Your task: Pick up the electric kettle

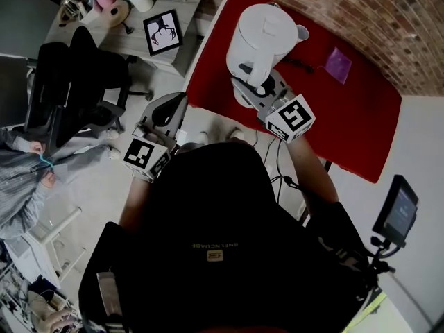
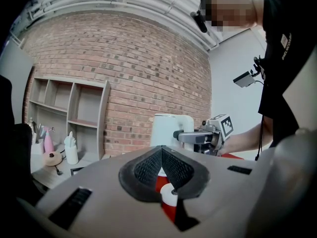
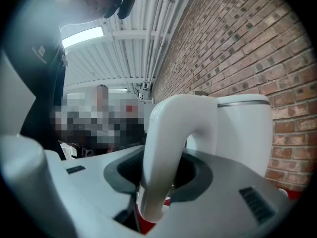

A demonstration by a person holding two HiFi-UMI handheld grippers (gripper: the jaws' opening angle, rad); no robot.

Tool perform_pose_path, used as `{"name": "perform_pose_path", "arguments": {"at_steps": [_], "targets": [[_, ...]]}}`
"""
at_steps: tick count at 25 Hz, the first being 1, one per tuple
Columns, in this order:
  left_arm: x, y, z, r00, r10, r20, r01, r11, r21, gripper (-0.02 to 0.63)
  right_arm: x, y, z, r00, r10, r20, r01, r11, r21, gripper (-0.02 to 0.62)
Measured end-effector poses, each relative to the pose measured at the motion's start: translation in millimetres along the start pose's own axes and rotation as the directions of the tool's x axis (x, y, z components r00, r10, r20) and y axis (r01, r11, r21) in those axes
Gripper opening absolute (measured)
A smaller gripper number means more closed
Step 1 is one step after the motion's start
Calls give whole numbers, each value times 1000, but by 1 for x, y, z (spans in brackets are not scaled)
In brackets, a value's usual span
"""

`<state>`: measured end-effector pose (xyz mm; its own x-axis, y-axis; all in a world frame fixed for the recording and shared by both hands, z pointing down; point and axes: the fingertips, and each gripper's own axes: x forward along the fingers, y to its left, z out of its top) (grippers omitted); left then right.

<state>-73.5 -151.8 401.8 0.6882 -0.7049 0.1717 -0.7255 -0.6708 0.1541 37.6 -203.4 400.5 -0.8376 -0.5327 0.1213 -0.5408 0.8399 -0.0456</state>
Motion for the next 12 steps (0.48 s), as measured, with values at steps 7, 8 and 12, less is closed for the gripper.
{"name": "perform_pose_path", "arguments": {"at_steps": [7,8,12], "targets": [[7,-4,11,1000,-11,28,11,1000,-8,6,-8,-3,28,1000,-16,14,16,1000,-25,132],[8,-4,12,999,-12,31,12,1000,-9,5,-10,-3,32,1000,-18,17,19,999,-30,132],[10,-4,13,1000,-16,27,16,1000,-14,6,-15,-1,47,1000,-23,19,24,998,-50,132]]}}
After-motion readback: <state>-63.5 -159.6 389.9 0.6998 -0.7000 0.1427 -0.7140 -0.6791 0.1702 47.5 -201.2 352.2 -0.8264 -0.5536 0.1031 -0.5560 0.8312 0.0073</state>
